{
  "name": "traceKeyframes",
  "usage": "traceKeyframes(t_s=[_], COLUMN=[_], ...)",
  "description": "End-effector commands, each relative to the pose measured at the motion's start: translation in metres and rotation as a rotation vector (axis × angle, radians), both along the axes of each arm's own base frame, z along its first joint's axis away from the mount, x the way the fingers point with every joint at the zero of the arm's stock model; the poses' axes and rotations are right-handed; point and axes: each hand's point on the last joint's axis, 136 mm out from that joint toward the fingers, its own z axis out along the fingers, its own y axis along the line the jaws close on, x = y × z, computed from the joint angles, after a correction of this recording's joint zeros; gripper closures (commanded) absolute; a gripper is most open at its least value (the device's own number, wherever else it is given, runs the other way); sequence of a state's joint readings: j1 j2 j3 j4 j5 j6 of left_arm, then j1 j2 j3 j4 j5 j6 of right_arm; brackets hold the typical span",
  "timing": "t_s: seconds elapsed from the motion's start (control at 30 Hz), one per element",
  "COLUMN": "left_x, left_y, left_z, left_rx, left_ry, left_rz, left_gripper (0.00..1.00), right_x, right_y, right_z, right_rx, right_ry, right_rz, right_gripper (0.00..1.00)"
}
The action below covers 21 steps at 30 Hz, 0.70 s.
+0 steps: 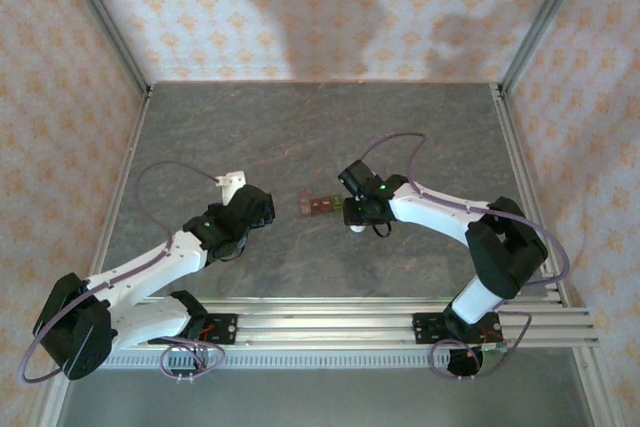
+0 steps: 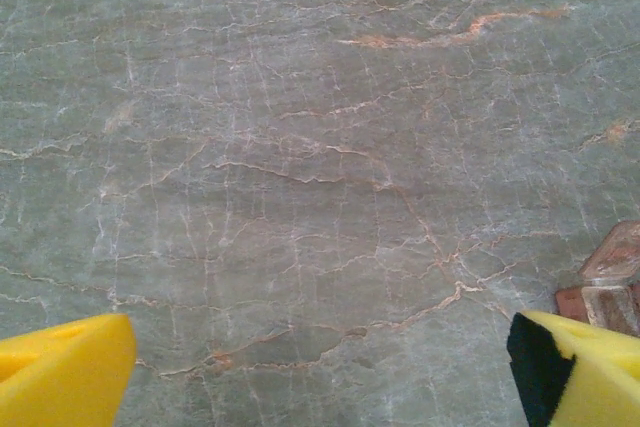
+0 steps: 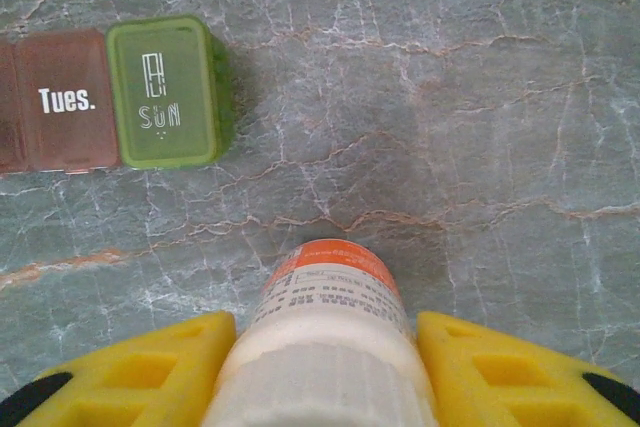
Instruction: Sort the pills into containers
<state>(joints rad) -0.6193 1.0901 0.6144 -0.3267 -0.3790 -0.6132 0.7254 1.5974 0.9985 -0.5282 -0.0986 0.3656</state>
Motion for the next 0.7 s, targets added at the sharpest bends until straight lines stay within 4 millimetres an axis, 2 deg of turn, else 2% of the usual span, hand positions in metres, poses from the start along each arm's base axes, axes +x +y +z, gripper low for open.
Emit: traceKeyframes(t_s=[0.0,0.2,0.37,0.67], left_x=[0.006,0.014,0.026,0.049], left_y=[-0.001,-0.021,-0.042,-0.069], left_z=[0.011,0.020,0.035,0.059], left_rx=[0.059,0.066,0.055,0.122], left_ry=[0.007,-0.006,-0.070,-0.184], left_rz=[-0.038,-0.169,-0.276,-0.446], left_gripper=[0.07,0.07,0.02,0.00], right_x=[-0.001,0.005,0.016,0.061], right_y=[0.001,0.006,0.016,0.040], right_z=[0.012,0.047,0.078,0.124], right_rx=[0.034,0.078,0.103,0.202], right_ry=[-0.012,-0.069,-0.114,-0.111], right_rz=[-0.004,0.003,0.030,0.055], right_gripper=[0.56,0.56,0.56,0.56])
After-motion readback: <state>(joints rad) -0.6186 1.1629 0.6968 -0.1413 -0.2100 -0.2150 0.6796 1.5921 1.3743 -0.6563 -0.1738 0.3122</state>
